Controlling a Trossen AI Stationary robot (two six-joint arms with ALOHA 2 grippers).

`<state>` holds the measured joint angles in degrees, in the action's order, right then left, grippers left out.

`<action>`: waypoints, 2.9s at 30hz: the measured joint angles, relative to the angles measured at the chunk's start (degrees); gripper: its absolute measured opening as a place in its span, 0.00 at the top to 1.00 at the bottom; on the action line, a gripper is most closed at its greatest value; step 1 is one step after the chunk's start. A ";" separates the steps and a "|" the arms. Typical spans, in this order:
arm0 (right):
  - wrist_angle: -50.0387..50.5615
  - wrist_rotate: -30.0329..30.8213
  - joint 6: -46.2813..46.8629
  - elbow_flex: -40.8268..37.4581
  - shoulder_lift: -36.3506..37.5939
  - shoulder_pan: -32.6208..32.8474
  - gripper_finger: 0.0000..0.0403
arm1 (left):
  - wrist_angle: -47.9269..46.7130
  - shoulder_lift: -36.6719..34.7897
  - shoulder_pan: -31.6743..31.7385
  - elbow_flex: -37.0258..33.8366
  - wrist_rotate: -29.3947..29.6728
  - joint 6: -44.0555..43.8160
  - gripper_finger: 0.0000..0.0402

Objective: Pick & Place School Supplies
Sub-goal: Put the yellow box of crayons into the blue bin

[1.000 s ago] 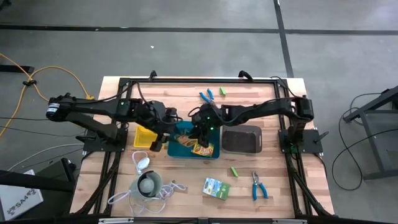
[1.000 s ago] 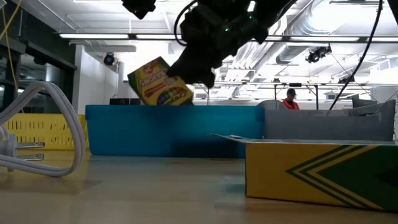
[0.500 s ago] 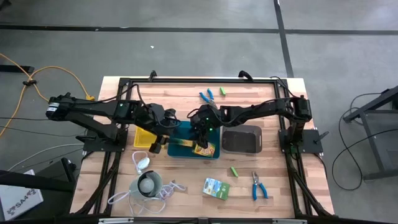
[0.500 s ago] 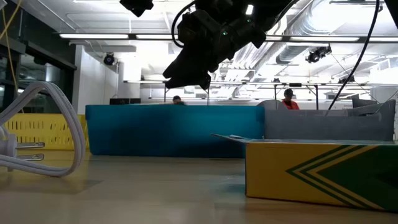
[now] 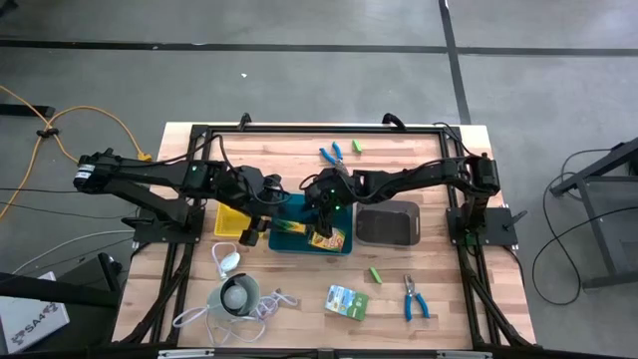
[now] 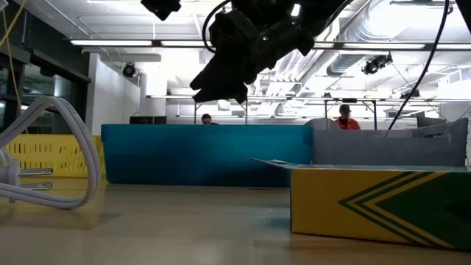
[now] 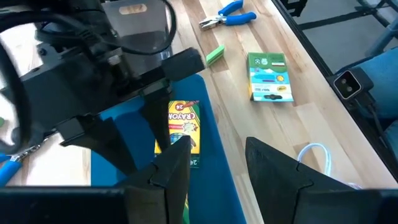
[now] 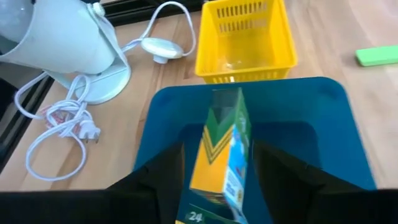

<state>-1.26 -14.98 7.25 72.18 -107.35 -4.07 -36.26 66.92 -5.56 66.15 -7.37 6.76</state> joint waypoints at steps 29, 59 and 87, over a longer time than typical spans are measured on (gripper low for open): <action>10.34 2.05 -9.64 -0.02 10.66 8.33 0.55 | -0.59 0.04 -9.35 0.00 6.20 -4.11 0.63; 29.61 27.00 6.59 0.00 12.33 29.06 0.55 | 10.58 10.41 -9.19 -0.04 5.75 -4.46 0.63; 58.67 45.05 39.41 -0.02 13.46 39.37 0.55 | 22.50 21.19 -8.64 0.00 -6.43 -33.71 0.63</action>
<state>57.41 30.06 46.65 72.16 -93.89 35.30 -13.76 88.10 -14.20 66.15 -13.80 -26.95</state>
